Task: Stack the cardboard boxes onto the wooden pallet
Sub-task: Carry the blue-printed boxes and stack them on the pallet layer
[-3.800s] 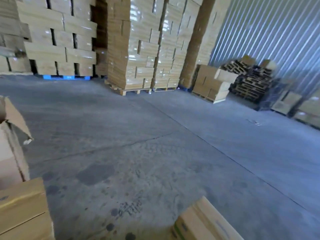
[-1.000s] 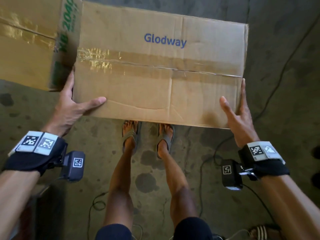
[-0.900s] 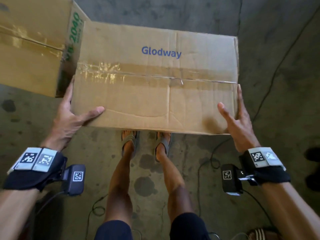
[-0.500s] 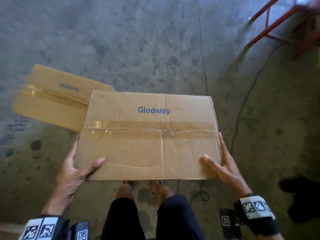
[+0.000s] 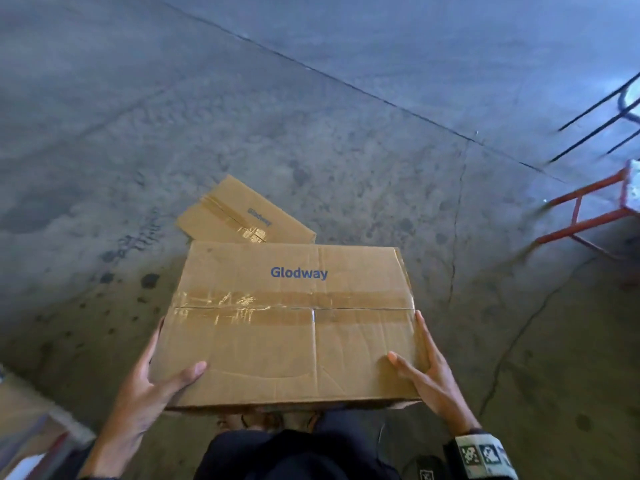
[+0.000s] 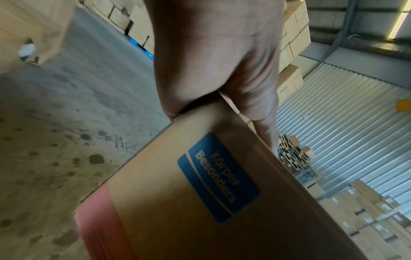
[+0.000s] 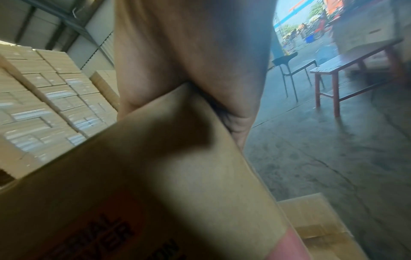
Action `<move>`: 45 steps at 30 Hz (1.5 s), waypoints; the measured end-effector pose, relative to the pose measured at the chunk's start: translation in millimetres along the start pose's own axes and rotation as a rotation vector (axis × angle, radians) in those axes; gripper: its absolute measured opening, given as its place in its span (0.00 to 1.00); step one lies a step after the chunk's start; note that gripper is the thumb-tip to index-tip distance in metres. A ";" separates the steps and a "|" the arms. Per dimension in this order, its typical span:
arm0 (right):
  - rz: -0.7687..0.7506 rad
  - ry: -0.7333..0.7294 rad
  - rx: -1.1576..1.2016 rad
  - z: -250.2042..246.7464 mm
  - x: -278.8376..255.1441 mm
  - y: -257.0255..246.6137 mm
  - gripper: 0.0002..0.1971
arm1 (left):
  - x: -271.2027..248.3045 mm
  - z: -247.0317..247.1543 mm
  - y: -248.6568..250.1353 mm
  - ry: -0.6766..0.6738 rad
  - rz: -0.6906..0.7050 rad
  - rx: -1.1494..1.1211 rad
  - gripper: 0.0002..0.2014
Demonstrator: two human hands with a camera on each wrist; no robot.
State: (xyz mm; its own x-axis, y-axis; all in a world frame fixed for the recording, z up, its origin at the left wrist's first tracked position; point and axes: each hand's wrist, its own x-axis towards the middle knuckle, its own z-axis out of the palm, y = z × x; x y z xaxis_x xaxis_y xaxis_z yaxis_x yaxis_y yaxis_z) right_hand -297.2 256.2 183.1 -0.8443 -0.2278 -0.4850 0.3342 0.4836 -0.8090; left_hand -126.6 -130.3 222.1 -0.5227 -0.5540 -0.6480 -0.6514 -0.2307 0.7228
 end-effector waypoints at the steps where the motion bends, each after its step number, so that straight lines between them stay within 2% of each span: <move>1: -0.024 -0.021 -0.023 12.2 3.2 -9.6 0.53 | 0.0 -16.7 -6.0 0.014 -0.017 -0.015 0.66; 6: -0.082 -0.197 -0.067 97.7 20.2 -65.4 0.52 | 0.2 -110.0 -42.7 0.162 0.028 -0.139 0.62; 12: -0.220 -0.442 -0.255 221.3 40.8 -132.8 0.50 | -22.3 -205.1 -83.2 0.368 0.074 -0.267 0.47; 16: -0.369 -0.578 -0.397 287.0 46.6 -180.3 0.55 | -42.4 -244.0 -116.2 0.499 0.025 -0.297 0.50; 20: -0.440 -0.665 -0.504 346.4 52.0 -222.1 0.53 | -54.0 -268.6 -145.1 0.618 -0.067 -0.231 0.64; 24: -0.451 -0.785 -0.519 403.4 55.9 -263.1 0.49 | -61.9 -278.6 -166.2 0.732 -0.052 -0.351 0.62; 29: -0.535 -0.936 -0.556 458.6 83.1 -297.8 0.52 | -56.8 -286.9 -157.4 0.865 -0.061 -0.448 0.61; 32: -0.577 -0.981 -0.614 501.3 106.8 -319.4 0.50 | -43.6 -298.2 -150.0 0.935 -0.053 -0.480 0.60; 40: -0.596 -1.089 -0.573 601.6 159.2 -389.7 0.46 | 12.0 -340.7 -100.0 1.025 -0.062 -0.502 0.63; 45: -0.591 -1.173 -0.596 652.2 192.4 -428.3 0.47 | 44.3 -365.0 -80.5 1.075 -0.143 -0.507 0.62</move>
State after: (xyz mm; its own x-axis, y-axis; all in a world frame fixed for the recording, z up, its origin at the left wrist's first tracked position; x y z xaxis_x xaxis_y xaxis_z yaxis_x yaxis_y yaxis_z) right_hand -329.7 -545.9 219.6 0.1278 -0.9242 -0.3599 -0.4049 0.2826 -0.8696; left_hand 103.5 -428.2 222.9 0.4219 -0.8270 -0.3717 -0.2493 -0.4999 0.8294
